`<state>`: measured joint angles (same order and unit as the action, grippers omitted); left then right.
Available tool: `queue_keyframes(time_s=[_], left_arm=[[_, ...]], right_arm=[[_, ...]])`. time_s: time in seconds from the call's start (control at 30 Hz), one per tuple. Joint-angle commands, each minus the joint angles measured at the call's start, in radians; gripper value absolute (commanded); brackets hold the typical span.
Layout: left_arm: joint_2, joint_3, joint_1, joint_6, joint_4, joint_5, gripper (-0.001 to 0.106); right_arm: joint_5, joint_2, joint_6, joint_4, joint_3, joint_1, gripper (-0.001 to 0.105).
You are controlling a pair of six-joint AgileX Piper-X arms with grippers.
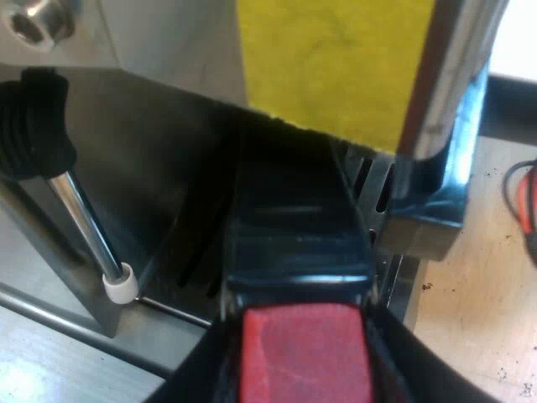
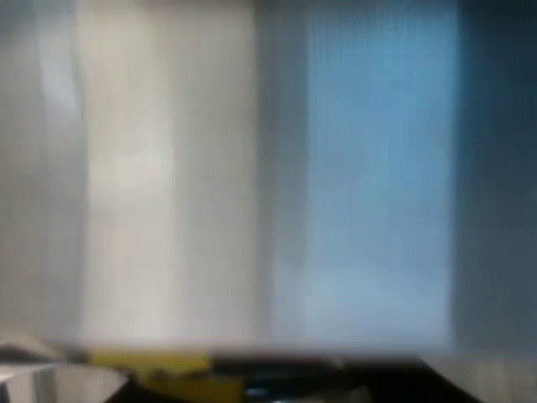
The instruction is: Put the handle in the coffee machine
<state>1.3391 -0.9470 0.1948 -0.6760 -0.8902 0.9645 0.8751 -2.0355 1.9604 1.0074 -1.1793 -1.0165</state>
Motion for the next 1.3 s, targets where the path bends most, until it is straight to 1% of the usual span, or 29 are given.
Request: queue_keyframes(time_s=[0.03,0.1,0.2,0.33,0.37,0.43,0.47,0.5,0.53,0.57,0.6,0.63,0.73,0.87,0.9,1.03,1.13,1.17,1.23,1.3], left_arm=[[-0.026,-0.029,0.015,0.001,0.026,0.105,0.000],[-0.026,-0.029,0.015,0.001,0.026,0.089,0.000],[-0.026,-0.029,0.015,0.001,0.026,0.087,0.000],[-0.026,-0.029,0.015,0.001,0.026,0.087,0.000],[-0.026,-0.029,0.015,0.001,0.026,0.087,0.003],[-0.026,-0.029,0.015,0.001,0.026,0.087,0.015],[-0.026,-0.029,0.015,0.001,0.026,0.087,0.026],[-0.026,-0.029,0.015,0.001,0.026,0.084,0.041],[-0.026,-0.029,0.015,0.001,0.026,0.084,0.046],[-0.026,-0.029,0.015,0.001,0.026,0.084,0.059],[-0.026,-0.029,0.015,0.000,0.026,0.084,0.068],[-0.026,-0.029,0.015,-0.002,0.026,0.084,0.070],[-0.026,-0.029,0.015,-0.006,0.026,0.077,0.070],[-0.029,-0.029,0.017,-0.006,0.017,0.030,0.070],[-0.036,-0.031,0.025,-0.006,0.005,0.028,0.070],[-0.091,-0.030,0.069,-0.003,-0.011,0.091,0.070],[-0.121,-0.049,0.114,-0.006,-0.025,0.105,0.070],[-0.120,-0.066,0.132,-0.007,-0.047,0.105,0.068],[-0.120,-0.092,0.151,-0.007,-0.089,0.105,0.059],[-0.120,-0.144,0.158,-0.007,-0.151,0.088,0.035]], right_arm=[[-0.040,0.015,0.061,0.106,-0.034,0.013,0.029],[-0.035,0.015,0.090,0.138,-0.034,0.012,0.029],[-0.034,0.015,0.110,0.187,-0.034,0.012,0.029],[-0.034,0.015,0.110,0.209,-0.034,0.012,0.029],[-0.034,0.015,0.110,0.208,-0.034,0.012,0.029],[-0.034,0.017,0.110,0.208,-0.034,0.012,0.029],[-0.029,0.018,0.112,0.216,-0.034,0.012,0.029],[-0.019,0.020,0.112,0.225,-0.037,0.012,0.029],[-0.014,0.019,0.112,0.229,-0.038,0.012,0.029],[-0.010,0.019,0.116,0.238,-0.041,0.012,0.029],[-0.009,0.022,0.116,0.241,-0.040,0.012,0.029],[-0.007,0.022,0.115,0.241,-0.040,0.012,0.029],[0.002,0.025,0.120,0.245,-0.040,0.012,0.029],[0.002,0.025,0.130,0.252,-0.043,0.012,0.029],[0.002,0.025,0.130,0.253,-0.043,0.012,0.029],[0.002,0.025,0.130,0.253,-0.043,0.012,0.029],[0.002,0.025,0.130,0.253,-0.043,0.012,0.029],[0.002,0.025,0.130,0.253,-0.043,0.012,0.029],[0.004,0.025,0.130,0.253,-0.043,0.012,0.029],[0.006,0.025,0.130,0.253,-0.043,0.012,0.029]])
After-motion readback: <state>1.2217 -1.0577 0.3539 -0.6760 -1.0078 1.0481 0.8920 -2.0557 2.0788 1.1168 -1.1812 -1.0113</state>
